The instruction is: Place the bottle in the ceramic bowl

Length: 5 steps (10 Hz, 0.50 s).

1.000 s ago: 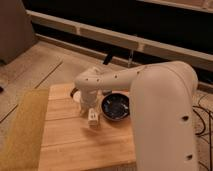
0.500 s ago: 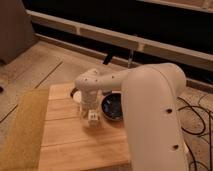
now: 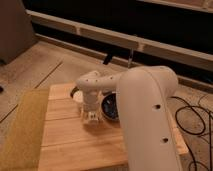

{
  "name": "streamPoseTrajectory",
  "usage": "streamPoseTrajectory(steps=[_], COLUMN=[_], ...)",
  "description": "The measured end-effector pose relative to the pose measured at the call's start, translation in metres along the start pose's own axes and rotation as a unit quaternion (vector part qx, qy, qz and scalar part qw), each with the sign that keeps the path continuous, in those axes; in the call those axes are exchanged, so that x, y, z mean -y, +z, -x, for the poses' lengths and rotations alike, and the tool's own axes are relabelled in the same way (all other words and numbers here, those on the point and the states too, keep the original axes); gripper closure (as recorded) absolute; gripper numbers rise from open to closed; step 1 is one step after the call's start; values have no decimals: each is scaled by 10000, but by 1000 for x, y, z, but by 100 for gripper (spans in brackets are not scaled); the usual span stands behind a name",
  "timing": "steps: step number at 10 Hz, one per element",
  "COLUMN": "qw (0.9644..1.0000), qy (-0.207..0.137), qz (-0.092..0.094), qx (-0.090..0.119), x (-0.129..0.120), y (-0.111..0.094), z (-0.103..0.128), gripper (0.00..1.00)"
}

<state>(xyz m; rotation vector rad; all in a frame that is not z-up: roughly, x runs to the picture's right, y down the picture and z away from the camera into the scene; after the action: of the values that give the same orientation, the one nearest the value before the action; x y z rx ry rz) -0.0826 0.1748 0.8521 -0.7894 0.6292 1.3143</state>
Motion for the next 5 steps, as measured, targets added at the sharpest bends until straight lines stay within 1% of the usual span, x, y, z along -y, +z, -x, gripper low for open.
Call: streamPoseTrajectory(steps=[2, 3, 4, 5], qw=[10000, 10000, 10000, 10000], qy=[-9, -25, -31, -29], qz=[24, 40, 45, 52], qx=[1, 8, 11, 40], x=[0, 0, -1, -1], y=[1, 1, 1, 0], z=[4, 7, 7, 9], gripper=[57, 72, 80, 92])
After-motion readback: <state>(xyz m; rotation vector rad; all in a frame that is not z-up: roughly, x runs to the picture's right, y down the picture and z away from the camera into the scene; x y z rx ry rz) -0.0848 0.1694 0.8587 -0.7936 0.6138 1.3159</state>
